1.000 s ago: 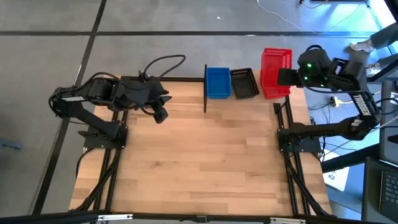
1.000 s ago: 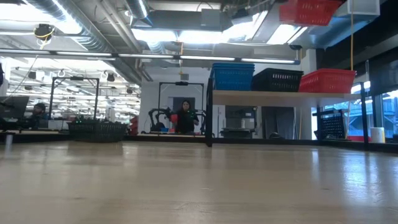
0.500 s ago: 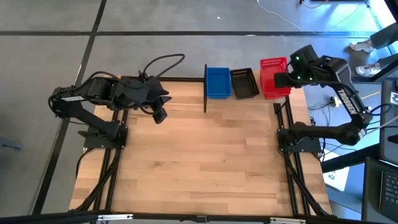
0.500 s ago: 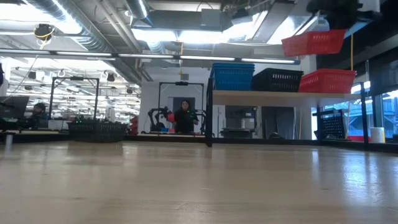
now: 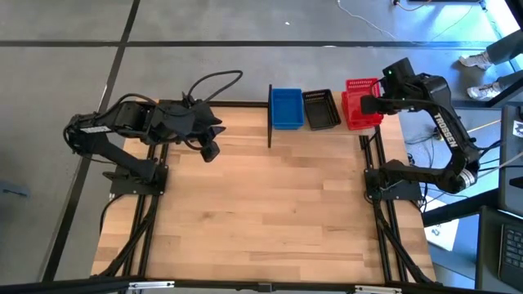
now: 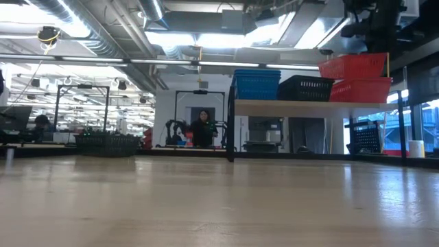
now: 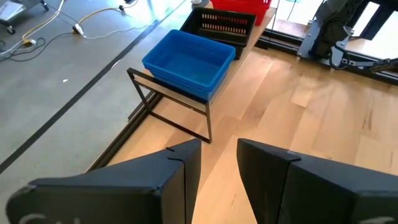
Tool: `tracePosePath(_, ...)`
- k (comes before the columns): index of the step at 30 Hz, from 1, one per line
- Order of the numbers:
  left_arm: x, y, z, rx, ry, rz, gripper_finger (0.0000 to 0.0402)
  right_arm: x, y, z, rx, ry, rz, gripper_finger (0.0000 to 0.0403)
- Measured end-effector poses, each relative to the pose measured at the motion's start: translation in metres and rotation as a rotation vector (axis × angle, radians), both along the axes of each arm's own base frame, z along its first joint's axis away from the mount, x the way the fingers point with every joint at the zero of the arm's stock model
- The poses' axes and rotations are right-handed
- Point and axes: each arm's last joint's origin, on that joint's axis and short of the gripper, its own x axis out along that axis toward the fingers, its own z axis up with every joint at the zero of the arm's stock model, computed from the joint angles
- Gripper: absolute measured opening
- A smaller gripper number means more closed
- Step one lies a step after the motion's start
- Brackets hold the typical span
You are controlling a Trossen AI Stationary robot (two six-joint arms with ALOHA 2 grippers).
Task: Stack baskets on shelf by color
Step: Stack the red bin on the red bin on the shelf
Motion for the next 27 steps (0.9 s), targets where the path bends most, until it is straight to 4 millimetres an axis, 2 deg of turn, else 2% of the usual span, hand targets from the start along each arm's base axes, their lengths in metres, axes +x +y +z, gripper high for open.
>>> tracePosePath(16,0.0,0.0,0.0,0.001,0.0,0.0,0.0096,0.0003,-0.0061,-0.0049,0.001,0.008,0.016,0.0025)
tracePosePath(27,0.0,0.0,0.0,0.001,0.0,0.001,0.0096,0.0012,-0.008,-0.0039,-0.02,-0.005,0.007,0.008)
